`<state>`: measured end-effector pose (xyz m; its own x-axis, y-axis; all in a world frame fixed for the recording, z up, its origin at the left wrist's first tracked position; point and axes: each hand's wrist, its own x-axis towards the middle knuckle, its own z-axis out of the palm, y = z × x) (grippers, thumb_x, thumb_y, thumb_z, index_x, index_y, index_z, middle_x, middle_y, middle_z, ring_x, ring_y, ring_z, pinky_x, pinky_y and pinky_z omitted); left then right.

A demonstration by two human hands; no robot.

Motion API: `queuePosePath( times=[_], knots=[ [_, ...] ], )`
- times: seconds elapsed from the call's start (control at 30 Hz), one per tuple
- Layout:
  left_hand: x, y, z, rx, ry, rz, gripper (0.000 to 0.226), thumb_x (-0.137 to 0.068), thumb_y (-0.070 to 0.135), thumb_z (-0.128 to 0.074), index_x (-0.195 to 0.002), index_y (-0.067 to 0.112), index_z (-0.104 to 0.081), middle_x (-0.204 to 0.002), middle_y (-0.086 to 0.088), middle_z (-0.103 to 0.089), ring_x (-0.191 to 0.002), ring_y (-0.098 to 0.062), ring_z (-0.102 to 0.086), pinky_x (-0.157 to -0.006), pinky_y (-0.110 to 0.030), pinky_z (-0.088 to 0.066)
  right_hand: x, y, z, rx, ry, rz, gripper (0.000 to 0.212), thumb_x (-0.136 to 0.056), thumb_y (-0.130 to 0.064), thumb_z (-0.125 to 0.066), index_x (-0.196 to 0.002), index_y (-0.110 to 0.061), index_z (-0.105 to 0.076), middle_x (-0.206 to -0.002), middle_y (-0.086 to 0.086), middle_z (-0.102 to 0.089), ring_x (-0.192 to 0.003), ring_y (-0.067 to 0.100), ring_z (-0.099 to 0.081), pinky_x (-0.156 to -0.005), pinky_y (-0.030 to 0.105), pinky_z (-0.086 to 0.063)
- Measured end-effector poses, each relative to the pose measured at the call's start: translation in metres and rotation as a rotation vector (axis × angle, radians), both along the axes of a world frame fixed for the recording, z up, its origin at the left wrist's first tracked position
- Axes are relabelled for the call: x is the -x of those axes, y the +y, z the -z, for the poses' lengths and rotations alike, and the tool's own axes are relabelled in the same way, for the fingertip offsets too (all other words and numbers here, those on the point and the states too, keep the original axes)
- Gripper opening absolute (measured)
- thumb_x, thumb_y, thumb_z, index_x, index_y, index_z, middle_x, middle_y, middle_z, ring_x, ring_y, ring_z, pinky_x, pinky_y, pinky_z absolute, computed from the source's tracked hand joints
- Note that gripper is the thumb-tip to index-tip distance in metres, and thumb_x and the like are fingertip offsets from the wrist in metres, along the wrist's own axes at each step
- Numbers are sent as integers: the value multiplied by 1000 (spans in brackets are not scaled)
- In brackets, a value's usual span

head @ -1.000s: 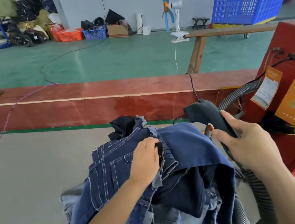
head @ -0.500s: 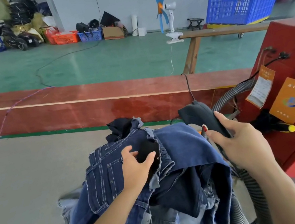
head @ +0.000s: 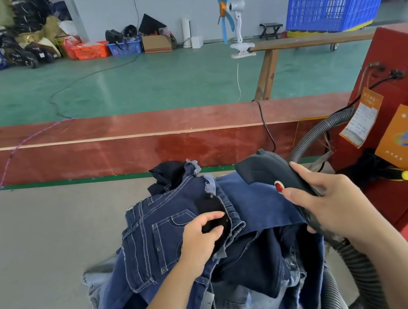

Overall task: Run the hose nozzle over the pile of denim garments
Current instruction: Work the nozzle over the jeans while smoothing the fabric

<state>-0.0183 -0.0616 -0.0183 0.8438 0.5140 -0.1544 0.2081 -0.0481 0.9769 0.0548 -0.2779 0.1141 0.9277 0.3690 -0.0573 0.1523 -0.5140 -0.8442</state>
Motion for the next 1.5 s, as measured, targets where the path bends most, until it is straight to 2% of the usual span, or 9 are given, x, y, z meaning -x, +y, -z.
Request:
queuePosePath(
  times=[0.17, 0.33, 0.47, 0.63, 0.77, 0.93, 1.03, 1.23, 1.5],
  knots=[
    [-3, -4, 13, 241, -24, -159, 25, -87, 1, -67, -90, 26, -71, -97, -6, -71, -84, -22, -65, -75, -35, -54, 15, -7, 9, 7, 49, -37, 51, -76, -50, -71, -120, -63, -50, -107, -20, -70, -61, 12, -64, -69, 41, -57],
    [-4, 1, 22, 204, -27, -111, 30, -85, 0, -69, -96, 28, -62, -103, -3, -67, -92, -18, -64, -76, -27, -51, 35, -15, 22, 77, 109, -55, 52, -74, -47, -74, -119, -61, -53, -95, -23, -71, -64, 8, -64, -77, 47, -58],
    [-1, 6, 24, 266, -52, -64, 46, -82, -9, -68, -106, 28, -54, -110, -4, -66, -100, -22, -64, -82, -30, -53, 46, -11, 28, 118, 135, -95, 52, -71, -49, -75, -117, -60, -54, -92, -21, -72, -71, 4, -66, -81, 40, -57],
    [-2, 8, 25, 319, -84, -19, 57, -82, -20, -60, -109, 30, -54, -115, -4, -65, -104, -19, -63, -78, -26, -53, 55, -1, 32, 171, 156, -170, 49, -80, -42, -72, -116, -65, -48, -60, -27, -60, -47, -2, -53, -65, 22, -49],
    [-3, 9, 28, 314, -87, -5, 59, -80, -20, -61, -111, 30, -53, -116, -2, -65, -105, -17, -63, -83, -28, -53, 56, 3, 32, 229, 110, -153, 50, -80, -46, -70, -121, -64, -47, -70, -25, -61, -56, -6, -50, -67, 17, -46],
    [-3, 10, 32, 262, -84, 17, 59, -80, -15, -66, -113, 32, -53, -118, -2, -64, -108, -16, -62, -87, -25, -52, 55, 9, 32, 291, 66, -135, 55, -82, -51, -65, -131, -59, -41, -101, -23, -68, -75, 0, -59, -77, 21, -50],
    [-2, 11, 33, 205, -69, 12, 58, -79, -9, -69, -112, 36, -53, -116, 0, -65, -105, -11, -63, -81, -19, -51, 54, 16, 29, 257, 55, -104, 55, -82, -54, -64, -130, -62, -40, -96, -31, -62, -84, -2, -62, -77, 23, -50],
    [-2, 12, 33, 170, -30, 20, 64, -74, -4, -75, -114, 40, -53, -121, 1, -62, -112, -17, -59, -97, -35, -50, 52, 4, 24, 98, 84, -32, 56, -71, -56, -69, -122, -62, -47, -98, -26, -69, -91, 3, -66, -88, 34, -53],
    [-3, 13, 36, 206, -42, 37, 70, -71, -14, -74, -113, 38, -54, -115, 0, -66, -103, -14, -65, -83, -27, -54, 59, -5, 33, 206, 127, -110, 51, -77, -51, -68, -122, -63, -46, -95, -18, -72, -64, 2, -59, -81, 33, -56]
  ],
)
